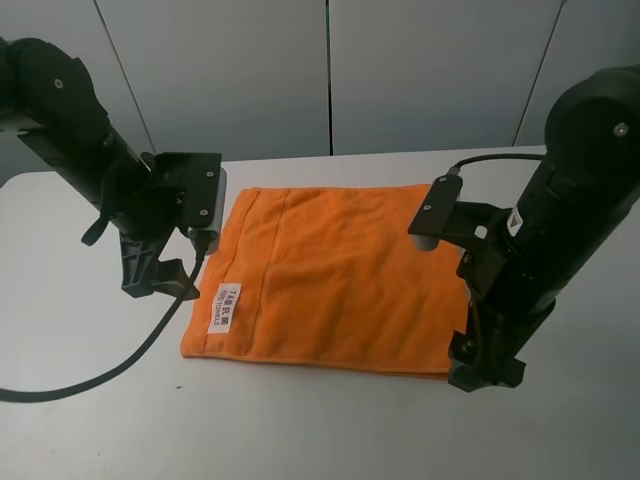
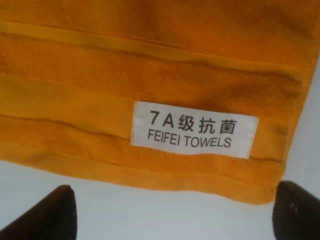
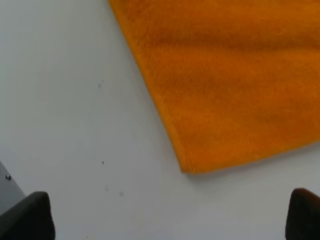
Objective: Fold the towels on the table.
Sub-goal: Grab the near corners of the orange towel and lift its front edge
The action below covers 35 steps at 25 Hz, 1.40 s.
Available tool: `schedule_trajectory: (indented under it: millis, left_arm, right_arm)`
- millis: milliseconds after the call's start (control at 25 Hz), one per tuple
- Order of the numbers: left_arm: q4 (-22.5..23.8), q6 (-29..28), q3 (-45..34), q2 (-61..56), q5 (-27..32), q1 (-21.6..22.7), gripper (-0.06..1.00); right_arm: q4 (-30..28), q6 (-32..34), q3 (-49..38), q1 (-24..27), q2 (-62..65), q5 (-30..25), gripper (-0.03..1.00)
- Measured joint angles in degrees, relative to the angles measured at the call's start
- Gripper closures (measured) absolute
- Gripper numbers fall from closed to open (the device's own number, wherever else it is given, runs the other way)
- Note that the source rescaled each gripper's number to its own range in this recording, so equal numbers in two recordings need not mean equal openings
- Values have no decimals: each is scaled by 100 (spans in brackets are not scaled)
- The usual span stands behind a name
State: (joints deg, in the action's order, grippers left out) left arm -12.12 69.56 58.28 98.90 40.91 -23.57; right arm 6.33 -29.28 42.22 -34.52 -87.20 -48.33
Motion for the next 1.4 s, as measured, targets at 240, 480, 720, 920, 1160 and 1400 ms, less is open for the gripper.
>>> schedule_trajectory:
  millis: [240,480,720,920,1160,1400]
  left_arm:
    - [523,-526,-33,287,17,-25,-6]
    - [409,235,-621,309,17,-25,-6]
    - [187,672,-1125,309,-452,-39,-6]
    - [15,687,-1125,309,-835,-336,-6]
    - [26,736,-1125,309,-903,-475,-6]
    - [15,713,-1125,309,-1035,-487,-6]
  right_arm:
    - [-107,-513,3,-25,-509,201,-3]
    - [-107,-964,3,-25,-560,496,-3]
    - [45,-1382,3,-25,-705,603,-3]
    - [34,-1530,3,-115,-828,968,-3]
    - [-43,-1600,-31,-138,-1136,1151,-3]
    - [-369,-1639,-437,-145,-1213,1820,-3]
